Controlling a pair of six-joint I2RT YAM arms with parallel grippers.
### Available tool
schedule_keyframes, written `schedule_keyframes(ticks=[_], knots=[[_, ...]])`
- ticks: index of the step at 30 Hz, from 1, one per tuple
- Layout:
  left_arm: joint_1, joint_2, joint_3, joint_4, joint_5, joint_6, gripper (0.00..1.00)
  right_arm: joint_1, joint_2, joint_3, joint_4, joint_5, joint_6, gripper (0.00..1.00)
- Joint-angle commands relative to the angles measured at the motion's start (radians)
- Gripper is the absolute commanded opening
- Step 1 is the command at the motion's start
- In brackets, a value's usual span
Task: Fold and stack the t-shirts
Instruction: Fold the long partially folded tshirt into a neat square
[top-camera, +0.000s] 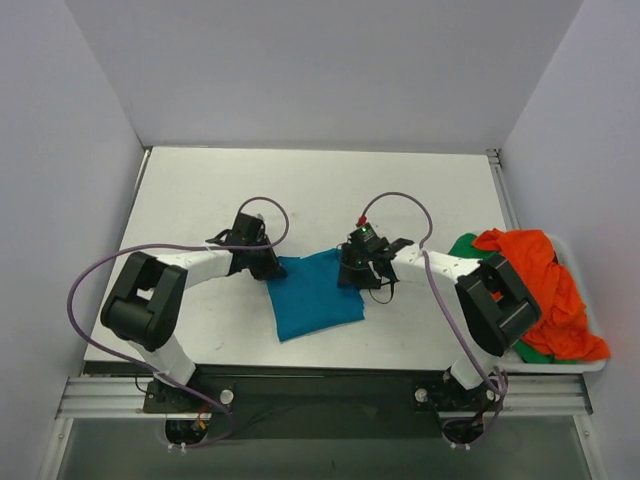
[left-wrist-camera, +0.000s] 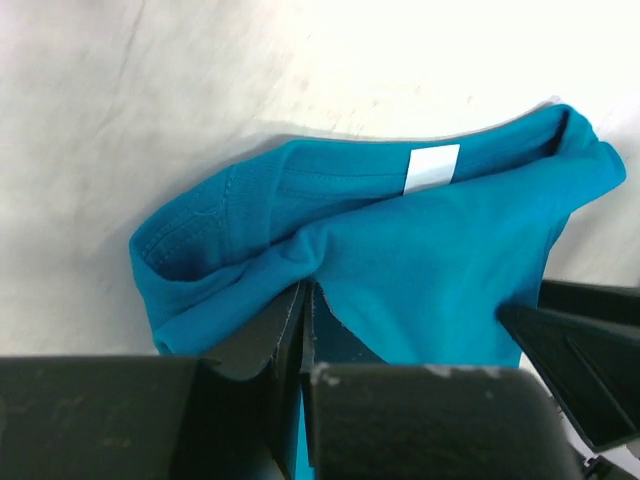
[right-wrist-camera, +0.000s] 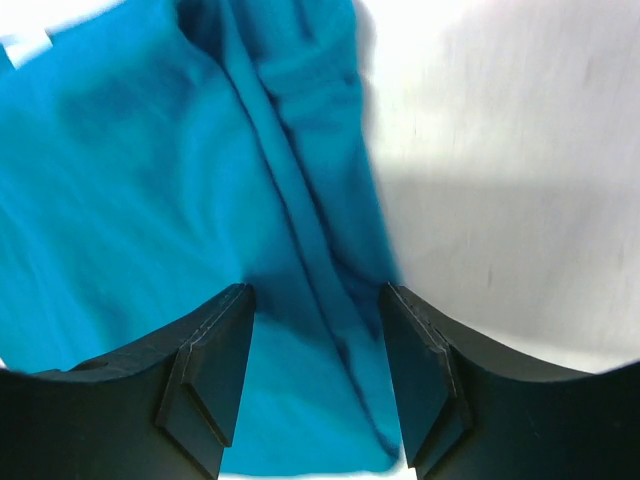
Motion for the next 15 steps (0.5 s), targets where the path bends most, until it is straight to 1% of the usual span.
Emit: schedule_keyframes(ticks=[1, 4, 7, 10, 12, 13, 15], knots=[[0.008, -0.092, -0.063, 0.028, -0.038, 0.021, 0.1, 0.015, -0.12, -0.084, -0.072, 0.007, 0.039, 0.54], [0.011, -0.097, -0.053, 0.022, -0.02, 0.045, 0.14, 0.015, -0.223, -0.086, -0.103, 0.024, 0.036, 0.55], [0.008, -0.071, -0.01, 0.016, 0.006, 0.052, 0.14, 0.013, -0.256, -0.045, -0.12, 0.07, 0.007, 0.55], [0.003, -0.053, 0.018, 0.017, 0.019, 0.05, 0.14, 0.015, -0.212, 0.015, -0.125, 0.061, -0.033, 0.53], [0.003, -0.042, 0.033, 0.013, 0.019, 0.052, 0.14, 0.022, -0.173, 0.075, -0.122, 0.056, -0.053, 0.46], [0.003, -0.038, 0.041, 0.007, 0.019, 0.052, 0.14, 0.022, -0.126, 0.095, -0.125, 0.055, -0.073, 0.45], [0.003, -0.028, 0.056, -0.007, 0.016, 0.056, 0.14, 0.019, -0.083, 0.152, -0.126, 0.055, -0.087, 0.44]])
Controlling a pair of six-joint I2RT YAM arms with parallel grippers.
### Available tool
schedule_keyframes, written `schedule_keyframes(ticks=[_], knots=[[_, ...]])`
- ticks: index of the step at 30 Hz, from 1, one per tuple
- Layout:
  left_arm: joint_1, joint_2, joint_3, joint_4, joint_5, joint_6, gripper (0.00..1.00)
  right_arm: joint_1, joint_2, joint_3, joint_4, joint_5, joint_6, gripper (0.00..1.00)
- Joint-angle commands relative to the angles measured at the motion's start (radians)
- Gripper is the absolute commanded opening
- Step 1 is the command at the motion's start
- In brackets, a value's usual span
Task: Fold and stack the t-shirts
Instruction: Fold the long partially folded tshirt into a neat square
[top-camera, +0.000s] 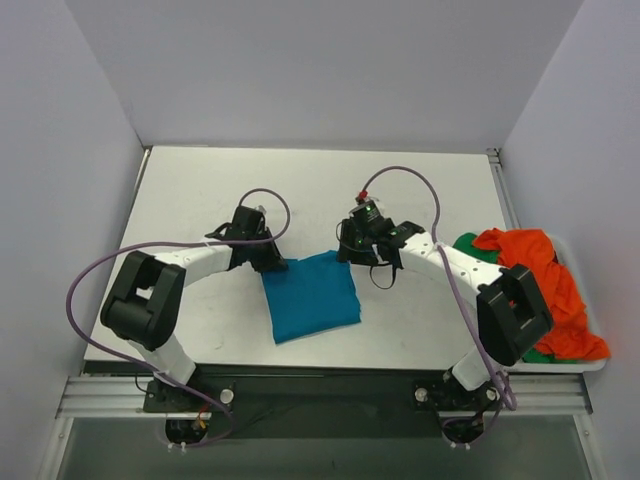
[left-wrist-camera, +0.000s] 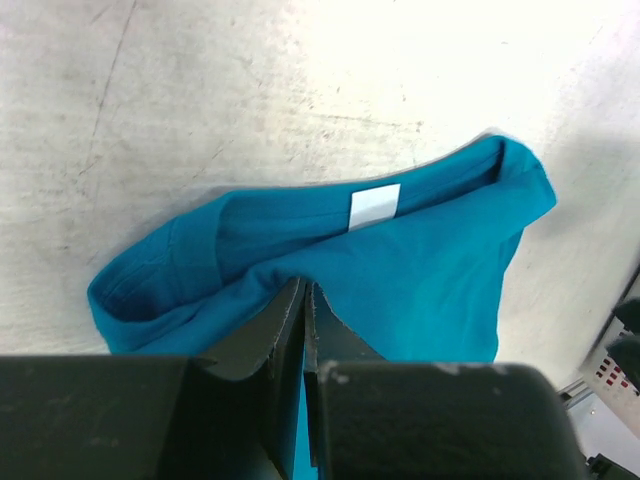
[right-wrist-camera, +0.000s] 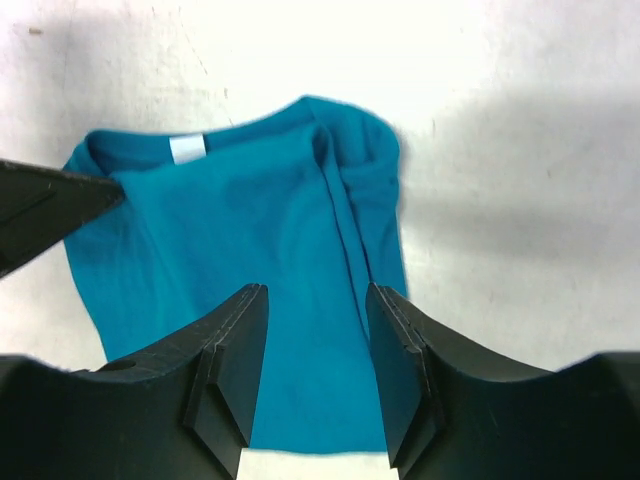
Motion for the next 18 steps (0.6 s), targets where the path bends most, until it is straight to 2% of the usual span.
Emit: schedule_keyframes(ticks=[1, 6, 14, 18], knots=[[-0.001, 0.014, 0.056, 0.002, 0.012, 0.023, 0.14, -0.001, 0.1, 0.08, -0.028, 0.019, -0.063, 0.44], [-0.001, 0.027, 0.062, 0.002, 0.014, 0.025, 0.14, 0.0, 0.196, 0.191, -0.03, 0.016, -0.088, 0.44], [-0.001, 0.025, 0.062, -0.012, 0.012, 0.031, 0.13, 0.003, 0.305, 0.276, -0.038, 0.008, -0.075, 0.43], [0.007, -0.037, 0.027, -0.018, -0.006, 0.031, 0.13, 0.005, 0.339, 0.291, -0.039, -0.003, -0.066, 0.4]])
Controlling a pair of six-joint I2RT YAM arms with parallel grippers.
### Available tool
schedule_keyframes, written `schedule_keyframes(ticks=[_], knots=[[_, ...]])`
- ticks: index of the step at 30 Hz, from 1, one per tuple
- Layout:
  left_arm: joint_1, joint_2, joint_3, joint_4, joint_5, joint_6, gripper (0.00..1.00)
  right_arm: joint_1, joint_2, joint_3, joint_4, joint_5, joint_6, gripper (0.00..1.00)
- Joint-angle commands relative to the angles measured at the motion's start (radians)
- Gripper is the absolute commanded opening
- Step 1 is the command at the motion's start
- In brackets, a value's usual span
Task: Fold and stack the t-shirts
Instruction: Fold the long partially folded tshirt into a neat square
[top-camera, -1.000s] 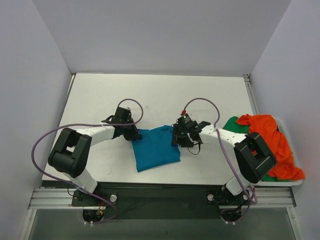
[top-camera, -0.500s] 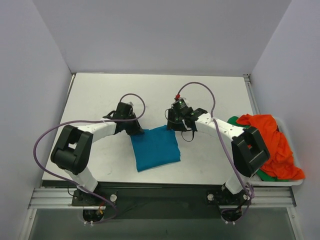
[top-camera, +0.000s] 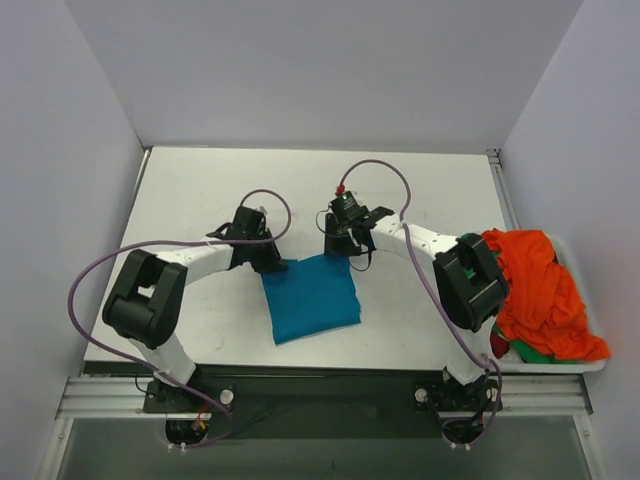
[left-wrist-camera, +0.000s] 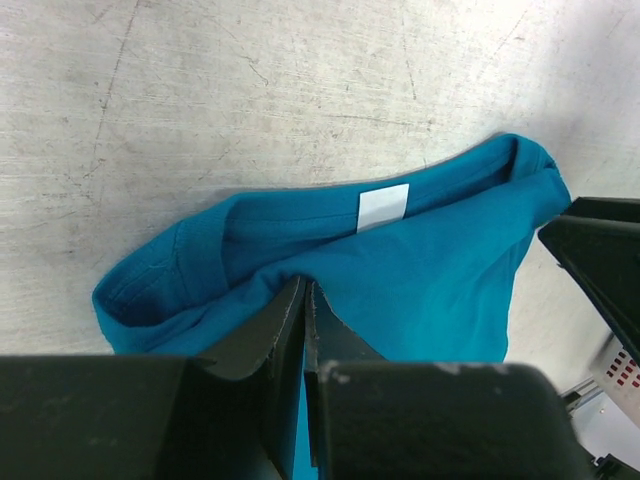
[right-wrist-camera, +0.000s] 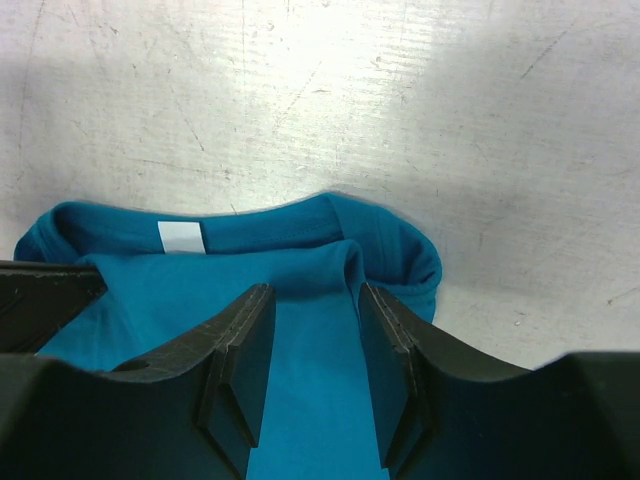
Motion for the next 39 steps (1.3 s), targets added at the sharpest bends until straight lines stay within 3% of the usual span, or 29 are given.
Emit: schedule_keyframes(ticks=[1, 6, 12, 21, 24, 28, 31, 35, 36, 39], knots=[[0.01, -0.079, -0.007, 0.001, -0.007, 0.015, 0.15, 0.004, 0.015, 0.037, -0.035, -0.001, 0.009, 0.39], [0.039, -0.197, -0.038, -0.027, -0.027, 0.023, 0.25, 0.005, 0.016, 0.034, -0.034, 0.002, 0.023, 0.36], [0.039, -0.269, -0.088, -0.085, -0.096, 0.032, 0.25, 0.005, 0.024, 0.05, -0.034, 0.001, 0.035, 0.31], [0.039, -0.208, -0.096, -0.102, -0.145, 0.048, 0.25, 0.002, 0.025, 0.06, -0.037, -0.004, 0.045, 0.22], [0.039, -0.199, -0.105, -0.09, -0.162, 0.049, 0.34, -0.001, 0.022, 0.06, -0.038, -0.001, 0.042, 0.22], [0.039, -0.153, -0.09, -0.077, -0.177, 0.052, 0.34, -0.001, 0.021, 0.062, -0.041, -0.002, 0.043, 0.12], [0.039, -0.111, -0.072, -0.079, -0.183, 0.051, 0.32, -0.002, 0.013, 0.068, -0.051, 0.01, 0.045, 0.05], [0.041, -0.079, -0.058, -0.071, -0.199, 0.041, 0.22, -0.008, -0.004, 0.071, -0.068, 0.037, 0.042, 0.02], [0.041, -0.068, -0.053, -0.074, -0.203, 0.04, 0.11, -0.013, -0.004, 0.077, -0.075, 0.038, 0.04, 0.02], [0.041, -0.053, -0.044, -0.077, -0.211, 0.038, 0.01, -0.037, 0.013, 0.086, -0.083, 0.038, 0.037, 0.02]])
